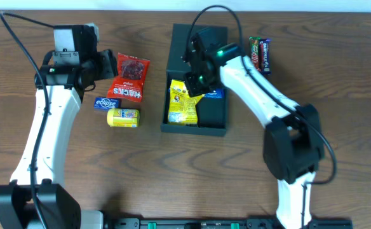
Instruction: Pack container
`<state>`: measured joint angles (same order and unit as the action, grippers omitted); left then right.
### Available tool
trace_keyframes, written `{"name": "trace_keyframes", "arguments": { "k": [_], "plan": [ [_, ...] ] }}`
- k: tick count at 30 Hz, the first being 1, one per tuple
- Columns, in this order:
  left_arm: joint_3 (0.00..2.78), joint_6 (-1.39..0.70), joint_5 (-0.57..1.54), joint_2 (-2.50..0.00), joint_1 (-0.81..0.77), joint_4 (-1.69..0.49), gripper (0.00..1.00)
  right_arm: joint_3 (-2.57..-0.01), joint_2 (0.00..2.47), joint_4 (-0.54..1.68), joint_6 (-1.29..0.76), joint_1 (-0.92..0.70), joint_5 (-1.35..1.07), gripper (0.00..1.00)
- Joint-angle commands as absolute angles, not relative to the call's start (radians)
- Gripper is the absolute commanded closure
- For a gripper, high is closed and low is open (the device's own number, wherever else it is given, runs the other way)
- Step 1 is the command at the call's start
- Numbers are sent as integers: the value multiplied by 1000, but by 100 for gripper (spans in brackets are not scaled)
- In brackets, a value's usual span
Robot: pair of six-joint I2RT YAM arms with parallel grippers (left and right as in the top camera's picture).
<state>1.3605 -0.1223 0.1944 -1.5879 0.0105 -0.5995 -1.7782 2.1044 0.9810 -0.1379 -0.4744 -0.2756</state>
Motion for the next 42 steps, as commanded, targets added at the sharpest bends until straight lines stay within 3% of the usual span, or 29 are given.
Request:
{"name": "trace_keyframes", "arguments": {
  "k": [1, 9, 11, 13, 14, 21, 32, 42],
  "plan": [
    [1361, -112, 275, -1637, 12, -625, 42, -1775, 2074, 1036, -76, -491, -303, 99],
    [1361, -111, 422, -1752, -12, -632, 51, -1576, 2080, 888, -133, -536, -300, 99],
    [1361, -101, 446, -1773, -33, -632, 64, -1548, 2080, 870, -171, -529, -280, 99],
    [1361, -88, 465, -1795, -64, -632, 88, -1542, 2080, 866, -187, -515, -278, 99],
    [1361, -88, 464, -1808, -79, -632, 94, -1543, 2080, 862, -187, -510, -278, 99],
    [1361, -89, 465, -1898, -159, -631, 94, -1565, 2048, 878, -186, -476, -317, 98],
    [1361, -120, 471, -1956, -200, -619, 94, -1549, 2041, 891, -245, -472, -167, 98],
    [1361, -120, 518, -1972, -215, -571, 94, -1549, 2083, 717, -285, -507, -207, 99]
  ]
}}
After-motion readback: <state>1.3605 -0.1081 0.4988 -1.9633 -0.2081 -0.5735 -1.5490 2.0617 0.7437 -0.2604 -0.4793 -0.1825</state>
